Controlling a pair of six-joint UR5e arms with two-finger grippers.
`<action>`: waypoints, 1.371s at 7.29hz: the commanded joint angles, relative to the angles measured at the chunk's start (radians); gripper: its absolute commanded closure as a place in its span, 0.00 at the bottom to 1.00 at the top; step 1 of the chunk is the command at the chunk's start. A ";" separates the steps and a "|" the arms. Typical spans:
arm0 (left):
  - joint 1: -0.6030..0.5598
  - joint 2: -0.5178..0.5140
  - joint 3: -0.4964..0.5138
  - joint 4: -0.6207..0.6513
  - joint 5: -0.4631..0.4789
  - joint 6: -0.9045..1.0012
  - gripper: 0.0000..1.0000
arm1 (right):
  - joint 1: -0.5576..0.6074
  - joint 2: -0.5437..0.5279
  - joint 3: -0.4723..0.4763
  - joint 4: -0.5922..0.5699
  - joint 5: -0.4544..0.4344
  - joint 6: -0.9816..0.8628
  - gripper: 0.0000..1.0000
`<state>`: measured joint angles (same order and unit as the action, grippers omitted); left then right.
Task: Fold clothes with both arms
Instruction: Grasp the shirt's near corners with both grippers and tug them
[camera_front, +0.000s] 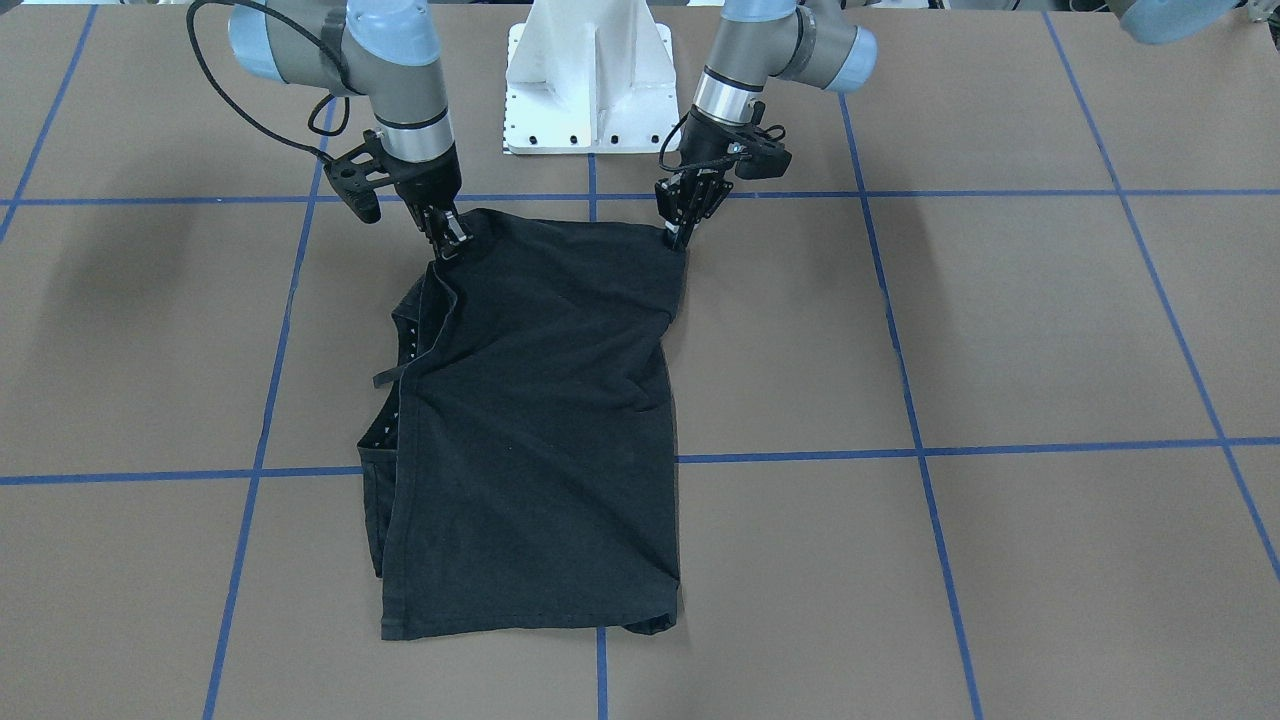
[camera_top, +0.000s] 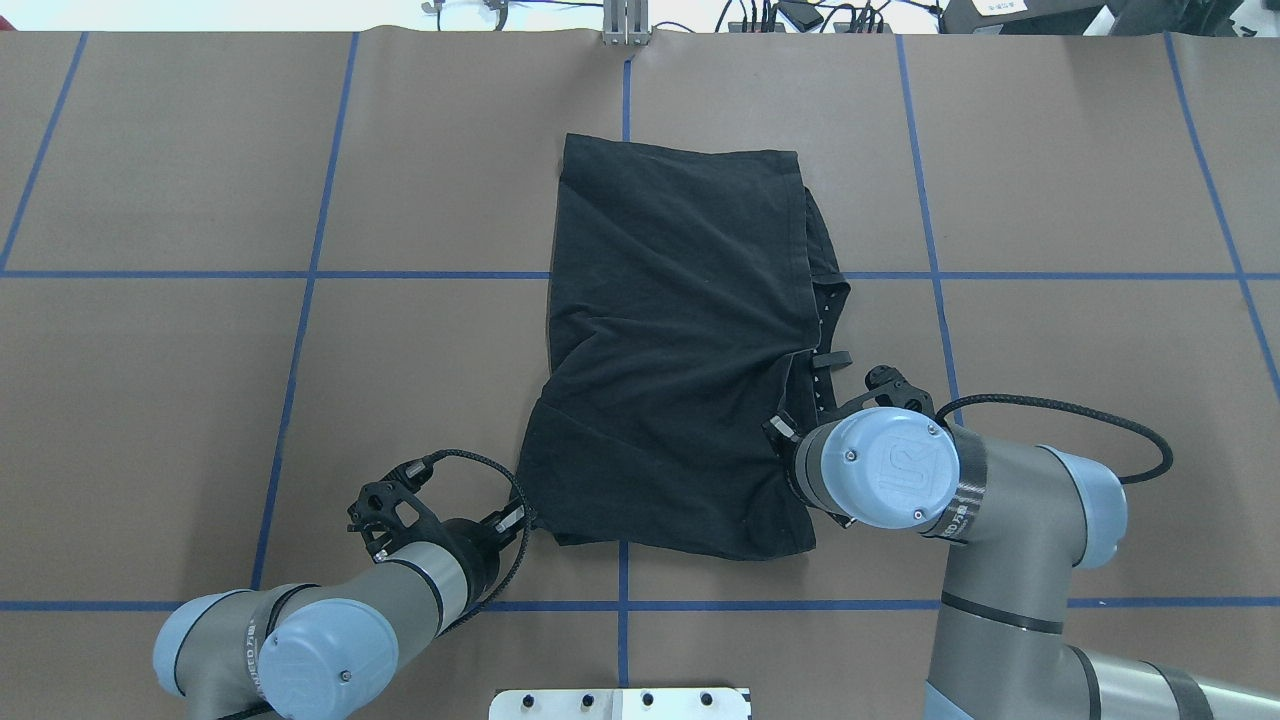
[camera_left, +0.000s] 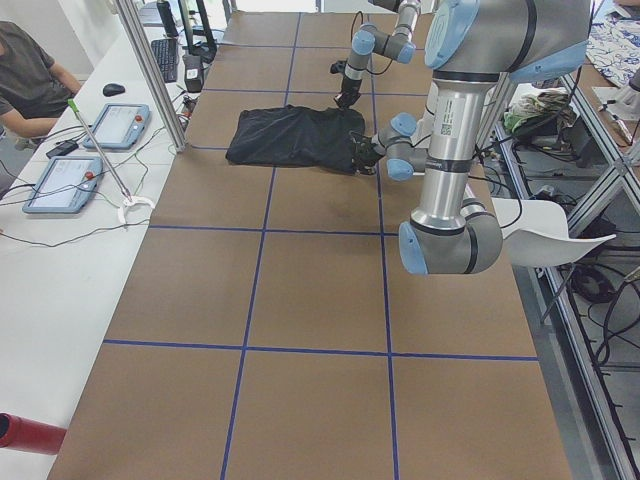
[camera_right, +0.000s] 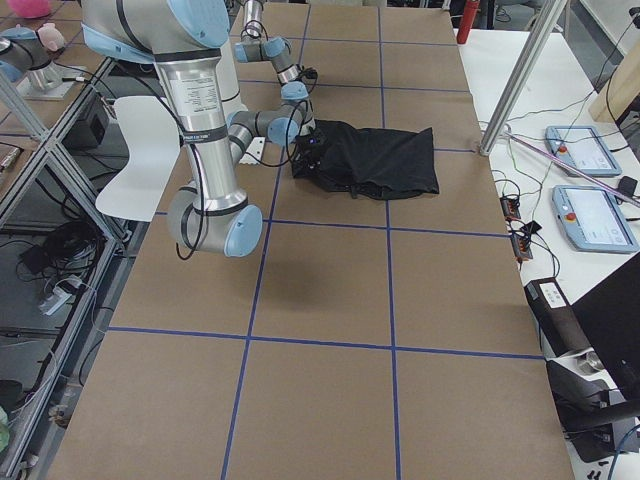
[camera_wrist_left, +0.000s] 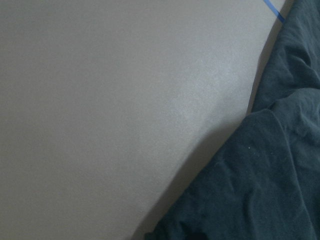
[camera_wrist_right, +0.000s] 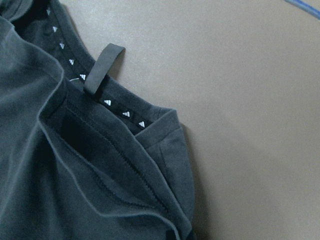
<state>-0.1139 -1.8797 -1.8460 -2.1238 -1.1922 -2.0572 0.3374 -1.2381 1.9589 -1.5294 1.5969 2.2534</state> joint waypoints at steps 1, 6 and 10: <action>0.000 0.005 -0.106 0.084 -0.010 0.000 1.00 | 0.003 0.002 0.005 0.000 0.002 0.000 1.00; 0.100 0.001 -0.240 0.153 -0.032 -0.086 1.00 | 0.018 -0.090 0.168 -0.003 0.074 0.002 1.00; -0.063 -0.044 -0.354 0.177 -0.140 -0.075 1.00 | 0.157 -0.081 0.201 -0.014 0.209 -0.003 1.00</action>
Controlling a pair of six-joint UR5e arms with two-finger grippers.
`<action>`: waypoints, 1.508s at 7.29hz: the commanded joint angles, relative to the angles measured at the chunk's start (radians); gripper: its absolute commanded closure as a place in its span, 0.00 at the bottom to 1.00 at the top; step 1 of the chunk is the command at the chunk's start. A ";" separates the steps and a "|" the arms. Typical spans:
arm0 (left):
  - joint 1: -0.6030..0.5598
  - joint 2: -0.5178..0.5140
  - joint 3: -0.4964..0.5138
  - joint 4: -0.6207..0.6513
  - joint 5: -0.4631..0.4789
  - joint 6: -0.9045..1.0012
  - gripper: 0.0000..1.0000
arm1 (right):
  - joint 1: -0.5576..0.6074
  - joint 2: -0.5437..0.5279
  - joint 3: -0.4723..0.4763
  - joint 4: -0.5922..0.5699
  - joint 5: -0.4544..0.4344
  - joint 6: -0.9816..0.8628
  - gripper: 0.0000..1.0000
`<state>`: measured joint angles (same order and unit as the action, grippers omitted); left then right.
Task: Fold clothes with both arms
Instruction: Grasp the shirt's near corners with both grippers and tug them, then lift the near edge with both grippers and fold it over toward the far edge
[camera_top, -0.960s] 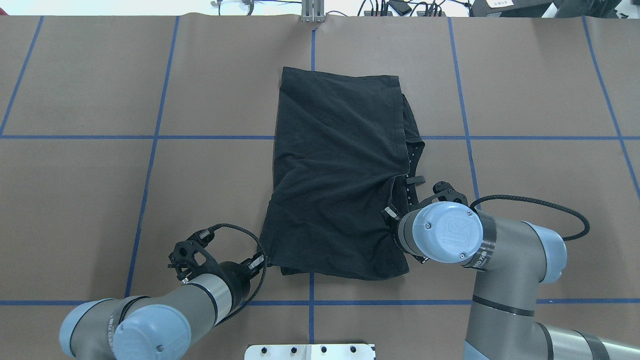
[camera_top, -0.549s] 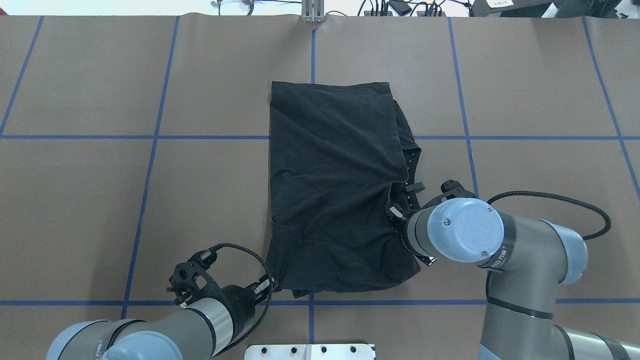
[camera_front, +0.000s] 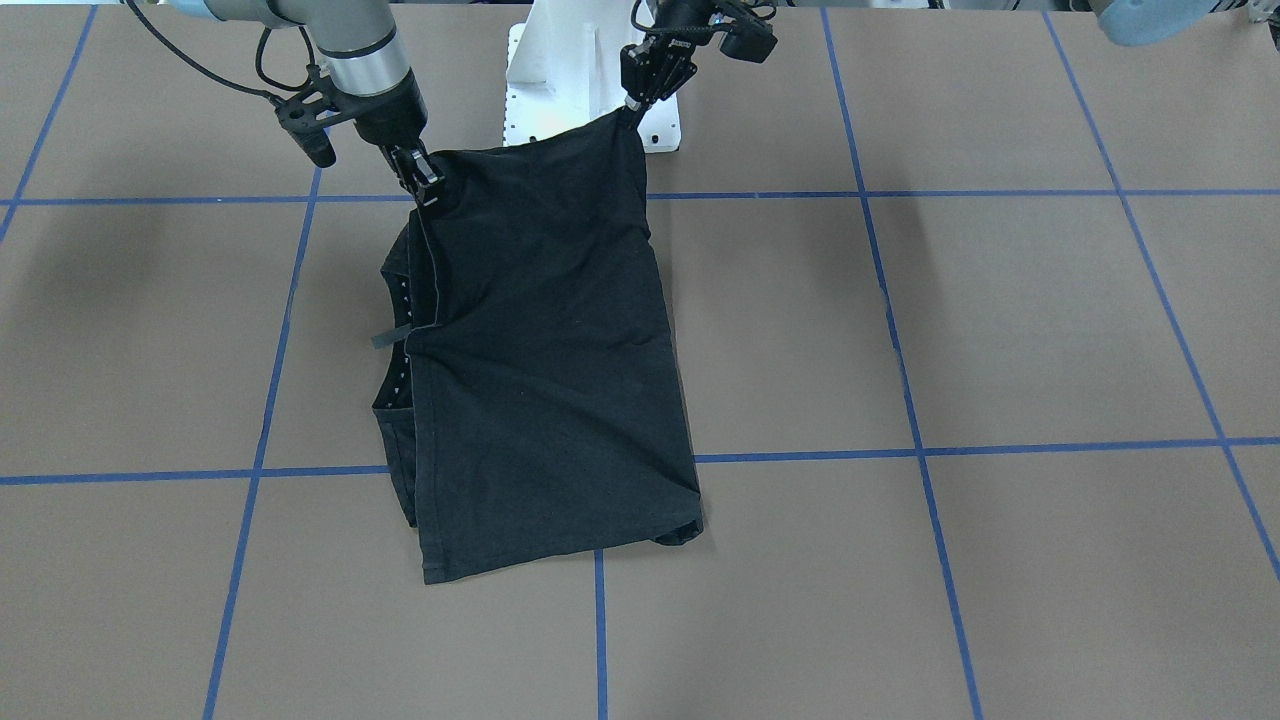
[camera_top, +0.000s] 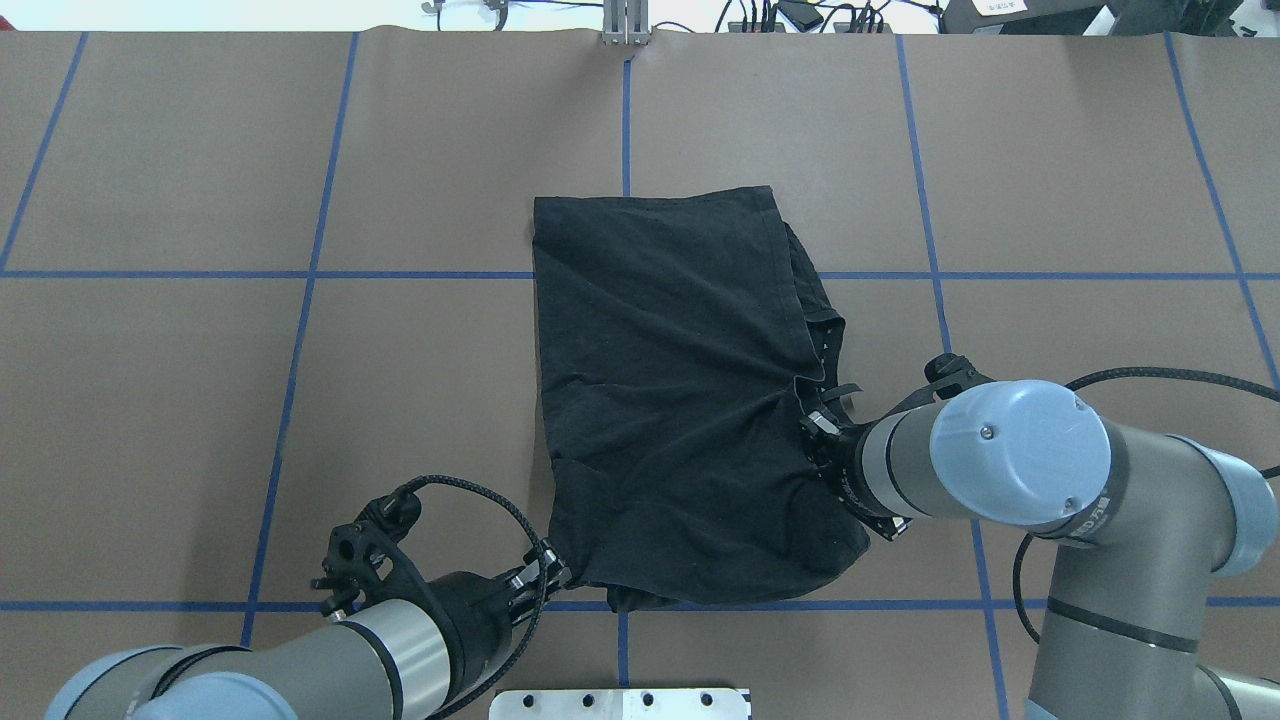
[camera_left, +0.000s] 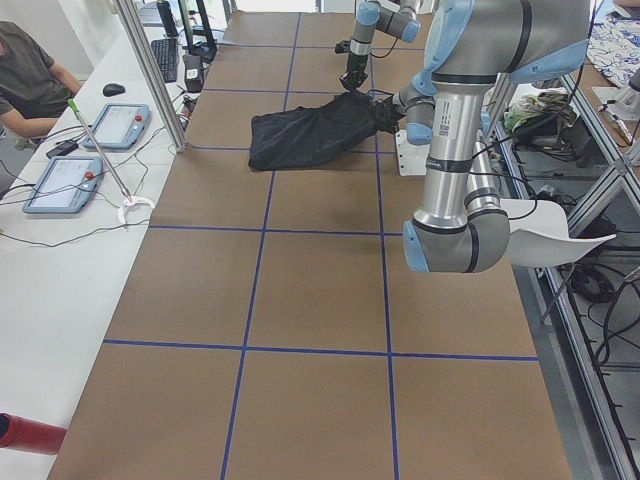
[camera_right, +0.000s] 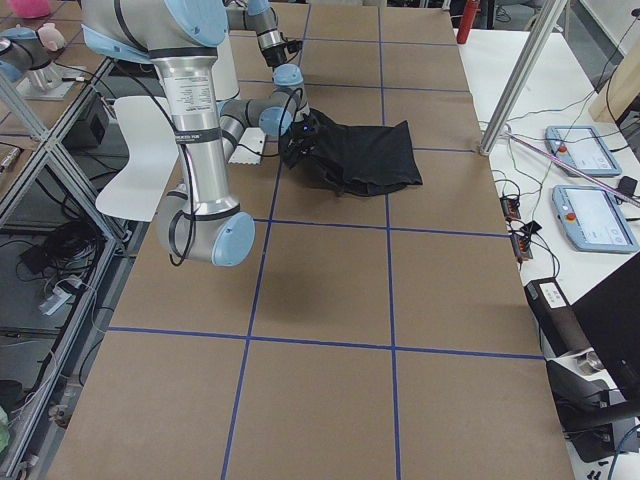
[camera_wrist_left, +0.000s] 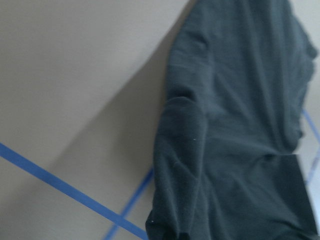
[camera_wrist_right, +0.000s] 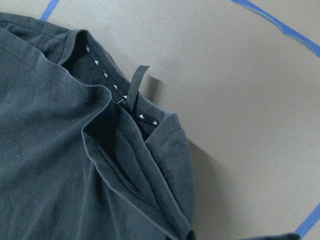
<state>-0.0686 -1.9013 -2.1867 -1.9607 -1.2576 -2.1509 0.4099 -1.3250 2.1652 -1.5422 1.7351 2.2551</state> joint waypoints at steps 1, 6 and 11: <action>-0.237 -0.051 0.007 0.026 -0.180 0.089 1.00 | 0.175 0.074 -0.069 -0.002 0.157 -0.041 1.00; -0.554 -0.344 0.613 -0.142 -0.263 0.310 1.00 | 0.434 0.607 -0.851 0.000 0.345 -0.409 1.00; -0.724 -0.435 0.903 -0.372 -0.431 0.500 0.01 | 0.538 0.762 -1.193 0.240 0.451 -0.575 0.00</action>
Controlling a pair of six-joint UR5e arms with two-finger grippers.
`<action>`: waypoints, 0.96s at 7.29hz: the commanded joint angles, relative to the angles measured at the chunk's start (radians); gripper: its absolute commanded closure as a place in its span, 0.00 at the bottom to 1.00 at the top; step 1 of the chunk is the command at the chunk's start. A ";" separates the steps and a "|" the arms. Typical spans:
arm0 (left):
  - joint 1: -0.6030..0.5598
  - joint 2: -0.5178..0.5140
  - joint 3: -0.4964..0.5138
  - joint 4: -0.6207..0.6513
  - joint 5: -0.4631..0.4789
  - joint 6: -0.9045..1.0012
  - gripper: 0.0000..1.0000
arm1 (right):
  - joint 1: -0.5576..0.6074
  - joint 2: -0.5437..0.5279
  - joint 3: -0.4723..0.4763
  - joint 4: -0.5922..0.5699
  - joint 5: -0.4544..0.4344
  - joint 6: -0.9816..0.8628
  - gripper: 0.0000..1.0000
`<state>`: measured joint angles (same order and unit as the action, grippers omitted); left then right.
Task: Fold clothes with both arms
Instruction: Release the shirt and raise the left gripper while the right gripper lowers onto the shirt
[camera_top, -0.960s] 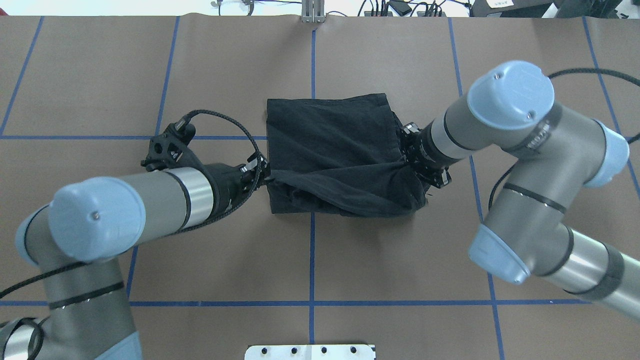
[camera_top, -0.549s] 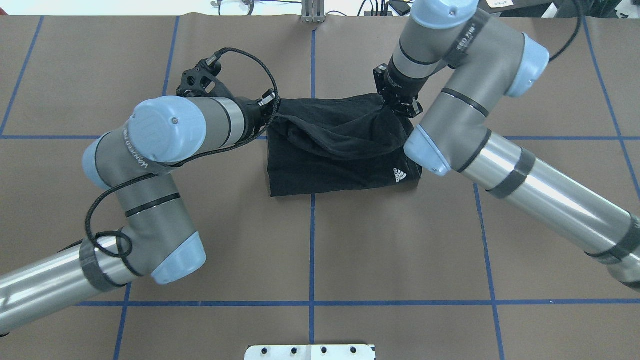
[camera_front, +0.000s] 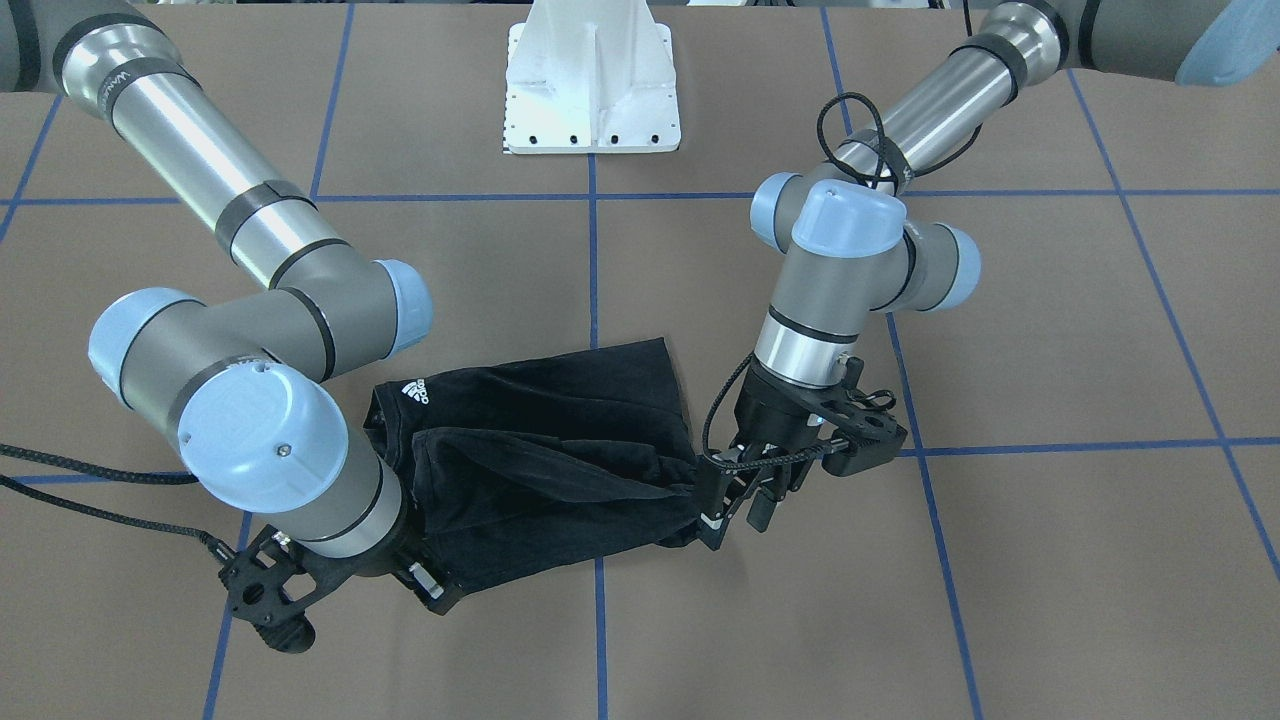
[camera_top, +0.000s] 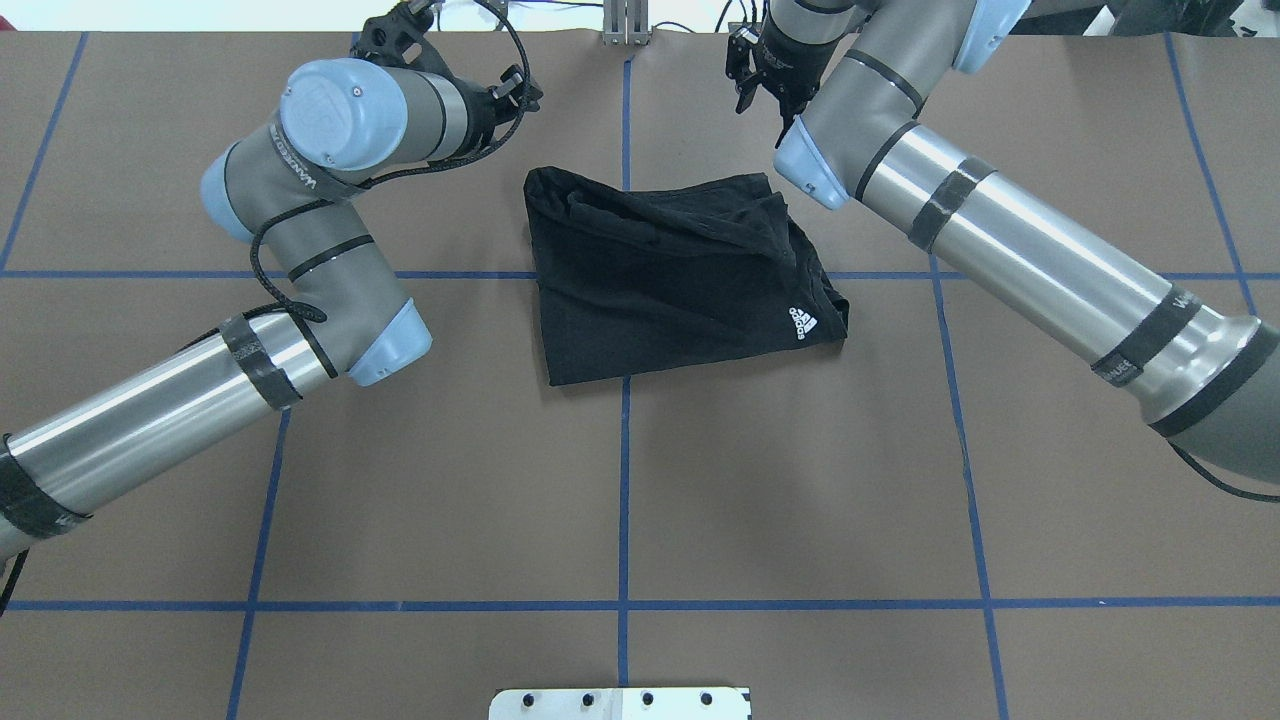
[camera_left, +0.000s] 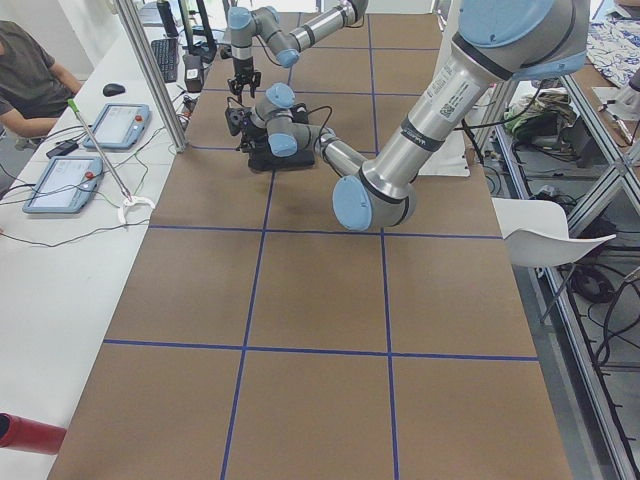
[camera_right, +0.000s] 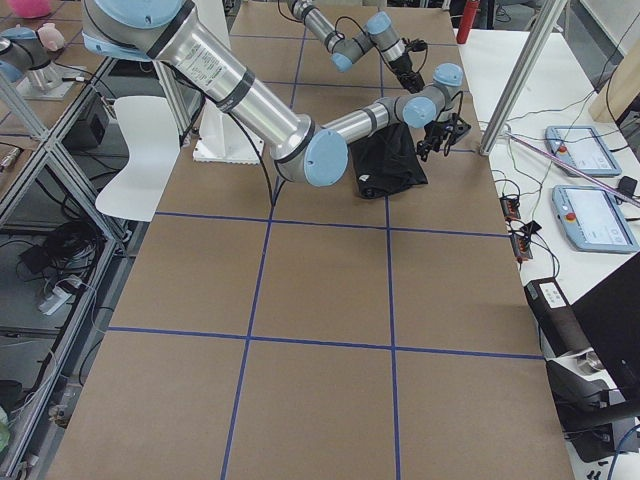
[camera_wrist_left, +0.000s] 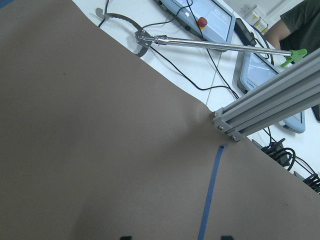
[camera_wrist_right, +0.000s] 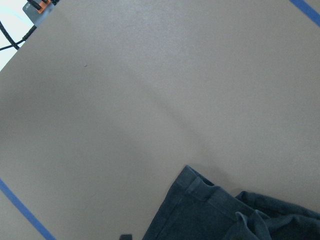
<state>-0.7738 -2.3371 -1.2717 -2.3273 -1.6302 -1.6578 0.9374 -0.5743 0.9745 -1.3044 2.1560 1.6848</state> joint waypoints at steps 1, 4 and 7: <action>-0.025 0.004 -0.050 0.005 -0.081 0.007 0.01 | 0.009 -0.004 0.054 -0.012 0.045 -0.002 0.00; -0.038 0.054 -0.162 0.065 -0.091 0.009 0.01 | -0.197 -0.136 0.561 -0.380 -0.127 0.010 0.00; -0.120 0.155 -0.294 0.068 -0.227 0.062 0.01 | -0.335 -0.153 0.532 -0.374 -0.292 0.052 0.63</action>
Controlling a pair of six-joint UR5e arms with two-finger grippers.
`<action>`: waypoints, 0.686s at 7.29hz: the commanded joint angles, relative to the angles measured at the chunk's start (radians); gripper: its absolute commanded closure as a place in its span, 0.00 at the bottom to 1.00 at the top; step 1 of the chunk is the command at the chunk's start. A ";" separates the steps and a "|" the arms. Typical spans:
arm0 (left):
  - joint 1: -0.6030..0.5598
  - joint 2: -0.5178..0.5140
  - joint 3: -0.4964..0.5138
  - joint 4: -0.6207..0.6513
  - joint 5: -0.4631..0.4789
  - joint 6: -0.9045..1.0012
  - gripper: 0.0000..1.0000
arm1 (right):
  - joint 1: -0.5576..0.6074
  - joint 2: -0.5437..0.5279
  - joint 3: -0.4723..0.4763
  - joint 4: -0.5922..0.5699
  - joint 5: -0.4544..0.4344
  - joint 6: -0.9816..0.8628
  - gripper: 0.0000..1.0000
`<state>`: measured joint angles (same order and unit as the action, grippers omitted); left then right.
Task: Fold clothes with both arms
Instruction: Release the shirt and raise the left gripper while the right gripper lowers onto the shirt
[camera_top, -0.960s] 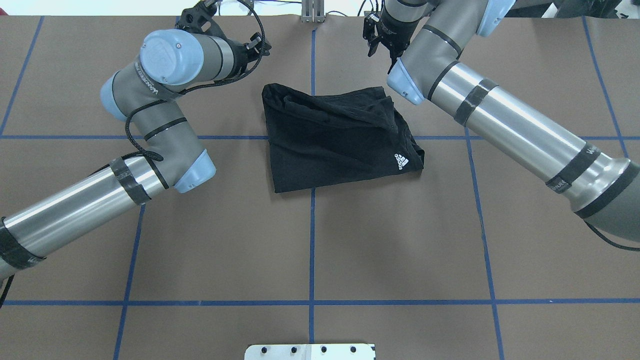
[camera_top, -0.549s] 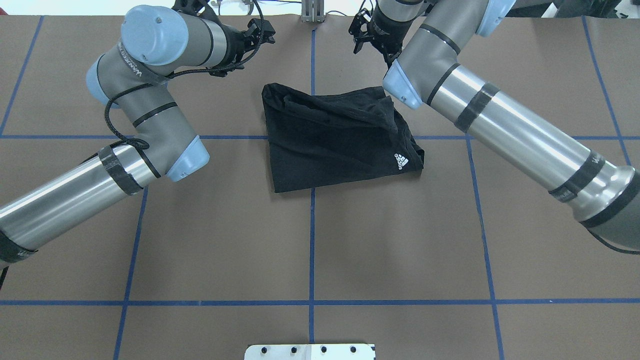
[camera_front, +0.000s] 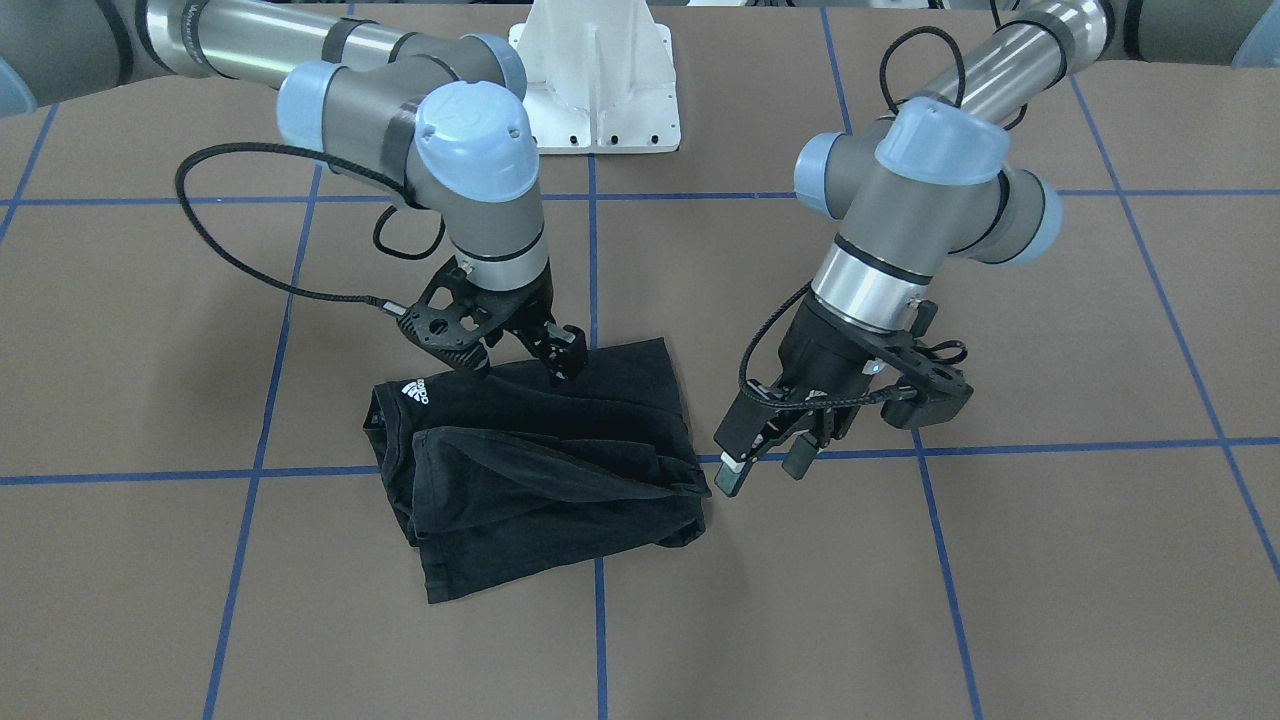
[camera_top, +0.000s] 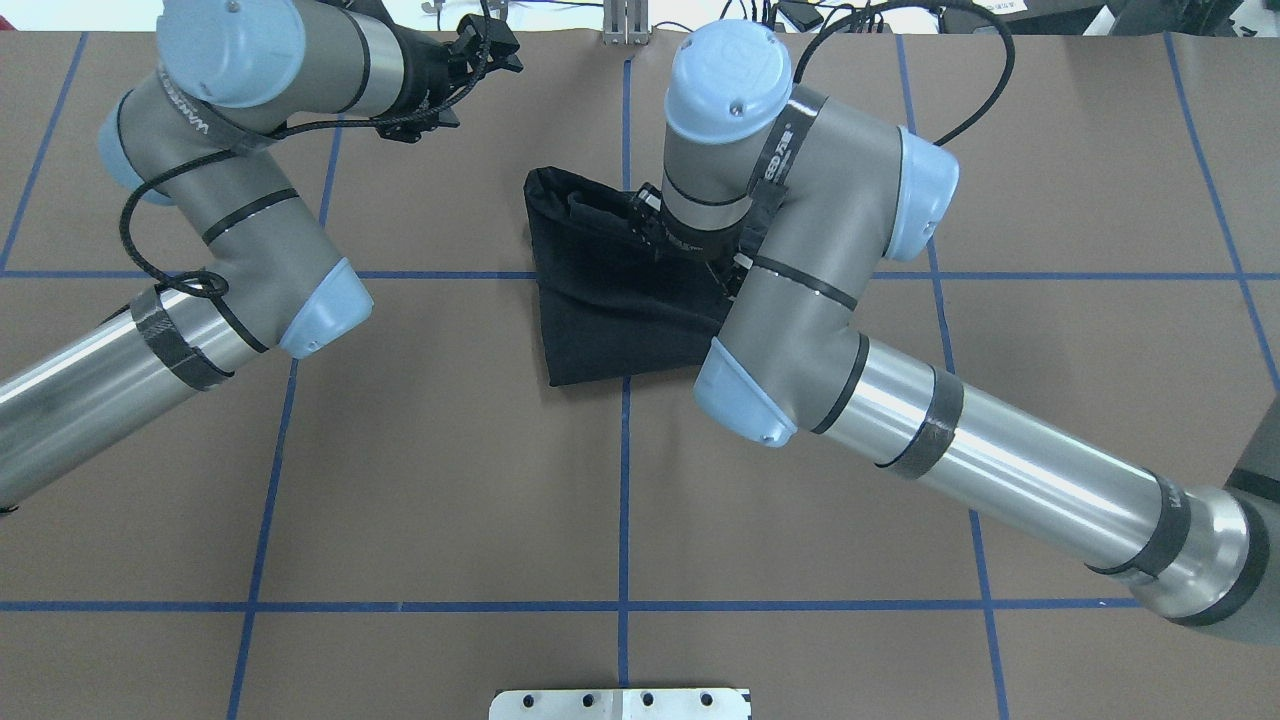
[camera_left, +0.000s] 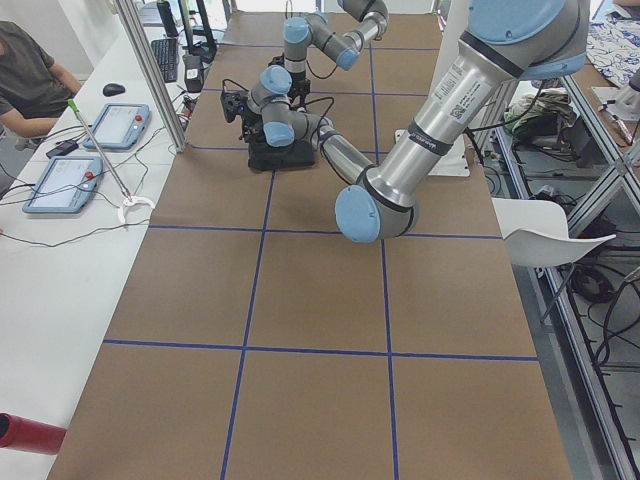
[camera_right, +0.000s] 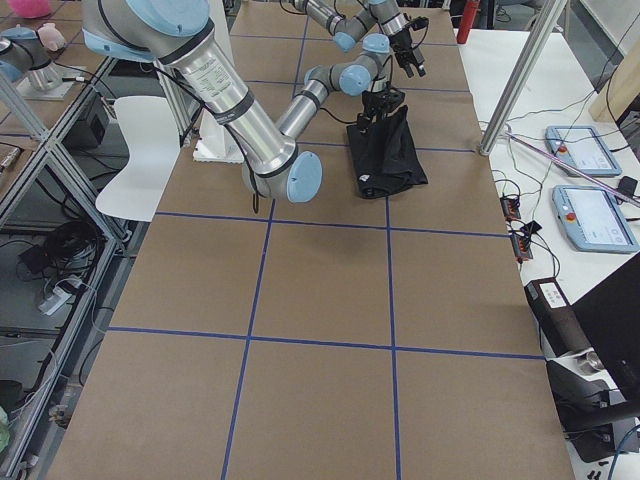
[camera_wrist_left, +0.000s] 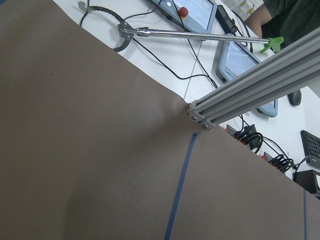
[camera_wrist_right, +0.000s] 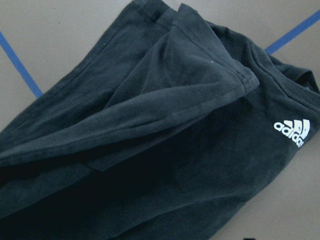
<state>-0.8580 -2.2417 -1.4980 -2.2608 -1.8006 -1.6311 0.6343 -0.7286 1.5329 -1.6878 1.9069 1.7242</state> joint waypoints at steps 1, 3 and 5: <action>-0.073 0.115 -0.118 0.012 -0.103 0.090 0.01 | -0.041 0.000 -0.090 0.107 -0.057 0.021 1.00; -0.165 0.215 -0.169 0.023 -0.215 0.215 0.01 | -0.019 0.024 -0.184 0.233 -0.057 0.026 1.00; -0.203 0.308 -0.212 0.023 -0.239 0.301 0.01 | 0.005 0.119 -0.307 0.235 -0.055 0.017 1.00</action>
<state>-1.0387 -1.9956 -1.6808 -2.2386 -2.0160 -1.3846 0.6274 -0.6602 1.2984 -1.4610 1.8506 1.7447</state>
